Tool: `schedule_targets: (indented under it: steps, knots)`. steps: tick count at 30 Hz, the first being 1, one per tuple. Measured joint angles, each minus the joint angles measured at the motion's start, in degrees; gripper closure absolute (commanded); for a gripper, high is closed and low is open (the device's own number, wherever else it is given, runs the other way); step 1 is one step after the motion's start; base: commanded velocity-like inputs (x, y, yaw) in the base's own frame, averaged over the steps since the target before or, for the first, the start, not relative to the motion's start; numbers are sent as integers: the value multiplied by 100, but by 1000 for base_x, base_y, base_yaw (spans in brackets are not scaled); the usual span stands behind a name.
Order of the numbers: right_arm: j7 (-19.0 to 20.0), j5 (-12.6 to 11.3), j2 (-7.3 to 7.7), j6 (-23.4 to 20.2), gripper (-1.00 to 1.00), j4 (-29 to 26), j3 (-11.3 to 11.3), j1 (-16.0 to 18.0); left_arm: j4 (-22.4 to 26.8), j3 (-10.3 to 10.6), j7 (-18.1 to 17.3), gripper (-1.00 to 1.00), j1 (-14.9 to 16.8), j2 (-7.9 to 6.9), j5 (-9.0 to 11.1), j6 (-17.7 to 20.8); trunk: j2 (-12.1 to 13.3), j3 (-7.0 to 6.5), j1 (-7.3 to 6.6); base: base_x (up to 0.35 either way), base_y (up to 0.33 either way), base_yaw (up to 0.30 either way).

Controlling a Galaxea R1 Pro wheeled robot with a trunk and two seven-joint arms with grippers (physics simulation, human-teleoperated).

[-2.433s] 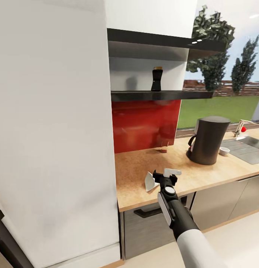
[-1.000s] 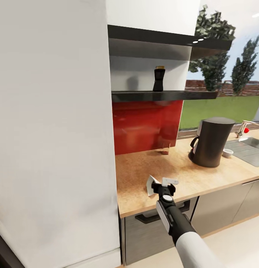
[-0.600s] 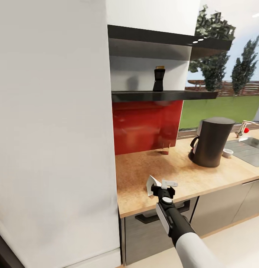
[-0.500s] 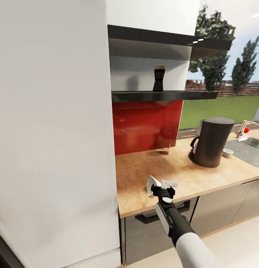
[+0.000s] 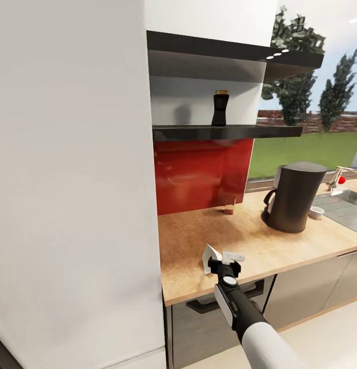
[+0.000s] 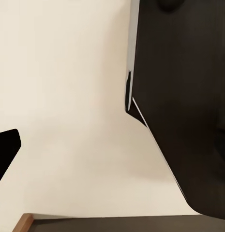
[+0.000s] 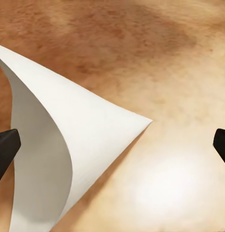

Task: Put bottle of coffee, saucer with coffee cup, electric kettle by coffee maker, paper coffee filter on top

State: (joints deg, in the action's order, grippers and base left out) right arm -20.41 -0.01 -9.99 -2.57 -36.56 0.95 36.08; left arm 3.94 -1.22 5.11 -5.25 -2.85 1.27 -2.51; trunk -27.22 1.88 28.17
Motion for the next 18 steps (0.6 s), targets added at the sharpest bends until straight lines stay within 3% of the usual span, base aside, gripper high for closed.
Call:
schedule_targets:
  steps: [8, 18]
  knots:
    - [3, 1, 0, 70, -100, 54, 0, 0, -2, 8, 0, -100, 0, 11, 0, 4, 0, 0, 0, 6, 0, 0]
    - [3, 1, 0, 74, -100, 202, 0, 0, -4, 8, 0, -100, 0, 11, 0, 6, 0, 0, 0, 67, -86, 0]
